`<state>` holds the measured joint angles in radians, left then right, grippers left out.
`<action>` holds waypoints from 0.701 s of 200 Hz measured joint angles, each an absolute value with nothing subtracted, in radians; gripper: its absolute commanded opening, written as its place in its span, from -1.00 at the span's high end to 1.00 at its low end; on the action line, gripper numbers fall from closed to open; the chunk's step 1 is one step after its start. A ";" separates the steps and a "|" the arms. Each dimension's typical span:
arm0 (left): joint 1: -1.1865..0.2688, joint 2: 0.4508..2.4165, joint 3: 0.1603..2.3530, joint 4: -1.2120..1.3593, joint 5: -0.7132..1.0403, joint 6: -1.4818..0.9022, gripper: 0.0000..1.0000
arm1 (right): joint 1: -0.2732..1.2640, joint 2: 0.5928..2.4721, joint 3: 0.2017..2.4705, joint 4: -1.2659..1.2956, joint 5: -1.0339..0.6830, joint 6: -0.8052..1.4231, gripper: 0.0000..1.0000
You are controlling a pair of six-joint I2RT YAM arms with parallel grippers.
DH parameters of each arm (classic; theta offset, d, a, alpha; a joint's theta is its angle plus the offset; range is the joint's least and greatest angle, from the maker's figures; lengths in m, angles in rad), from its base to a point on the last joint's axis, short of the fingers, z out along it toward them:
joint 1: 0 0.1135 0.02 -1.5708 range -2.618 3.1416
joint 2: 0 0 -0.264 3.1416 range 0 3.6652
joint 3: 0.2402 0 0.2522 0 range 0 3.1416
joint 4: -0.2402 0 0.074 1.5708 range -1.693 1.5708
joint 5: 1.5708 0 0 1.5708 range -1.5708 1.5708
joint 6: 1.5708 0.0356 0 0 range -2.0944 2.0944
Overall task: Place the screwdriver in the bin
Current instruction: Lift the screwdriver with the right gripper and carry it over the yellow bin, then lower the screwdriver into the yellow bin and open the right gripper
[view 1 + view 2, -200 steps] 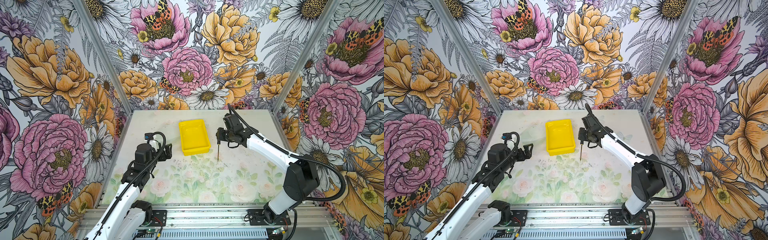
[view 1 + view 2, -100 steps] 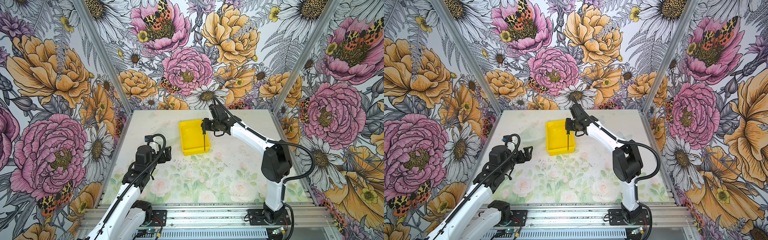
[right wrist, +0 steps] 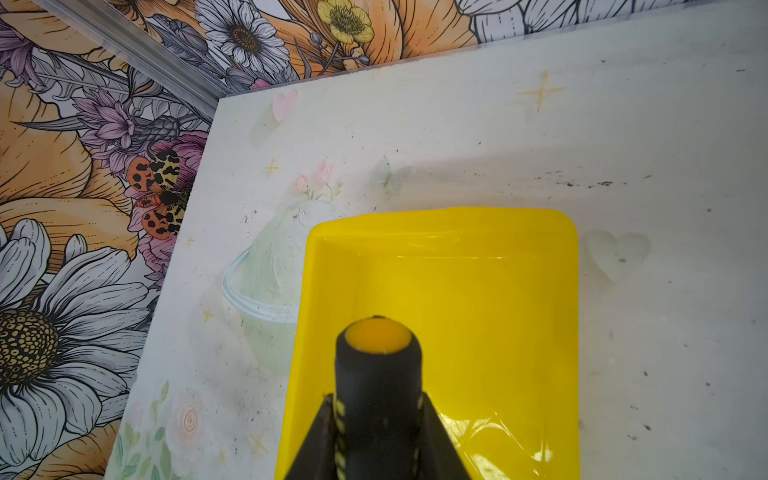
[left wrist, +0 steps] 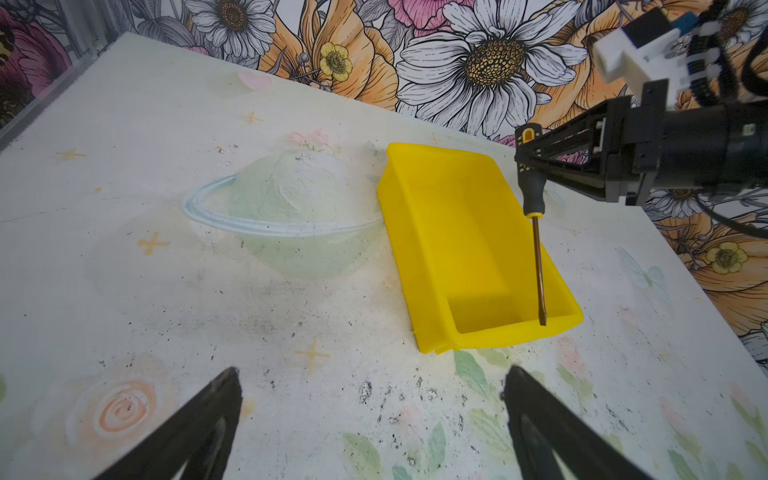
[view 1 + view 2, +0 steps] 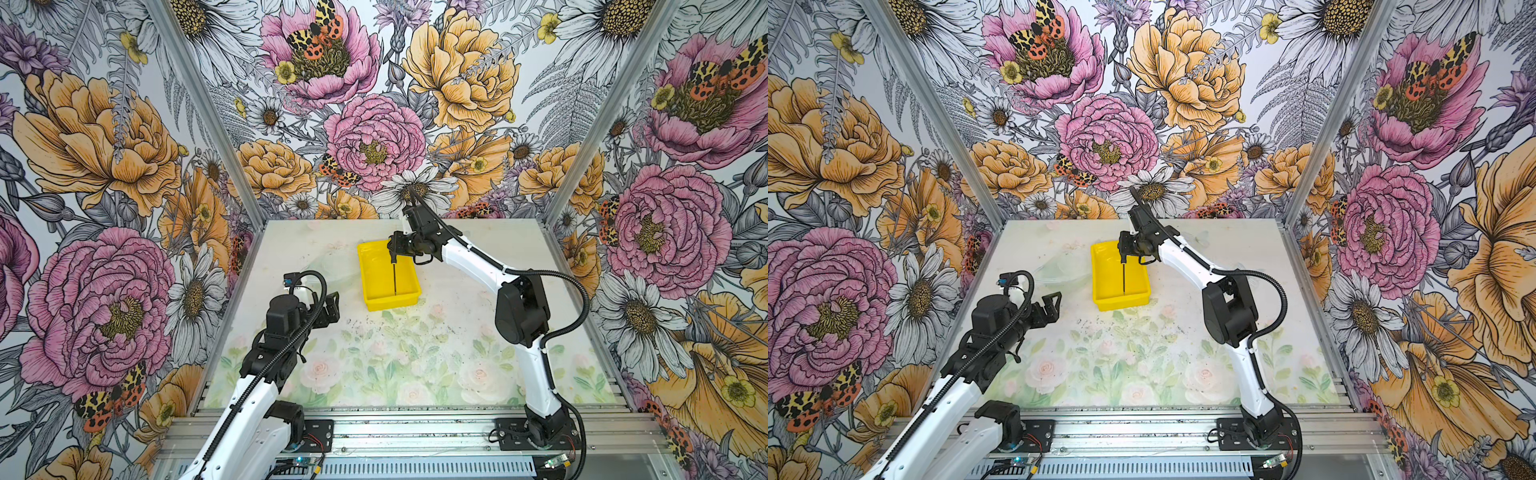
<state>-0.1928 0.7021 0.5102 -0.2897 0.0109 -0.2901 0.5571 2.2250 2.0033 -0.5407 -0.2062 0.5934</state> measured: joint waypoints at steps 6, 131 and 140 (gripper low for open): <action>-0.193 0.698 0.510 -0.291 0.011 -0.290 -0.97 | 0.557 2.235 2.009 -0.542 -0.207 0.593 1.00; -0.192 0.643 0.484 -0.290 0.039 -0.327 -0.97 | 0.557 2.390 2.099 -0.541 -0.218 0.593 1.00; -0.192 0.643 0.481 -0.290 0.039 -0.331 -0.97 | 0.557 2.399 2.099 -0.541 -0.217 0.593 1.00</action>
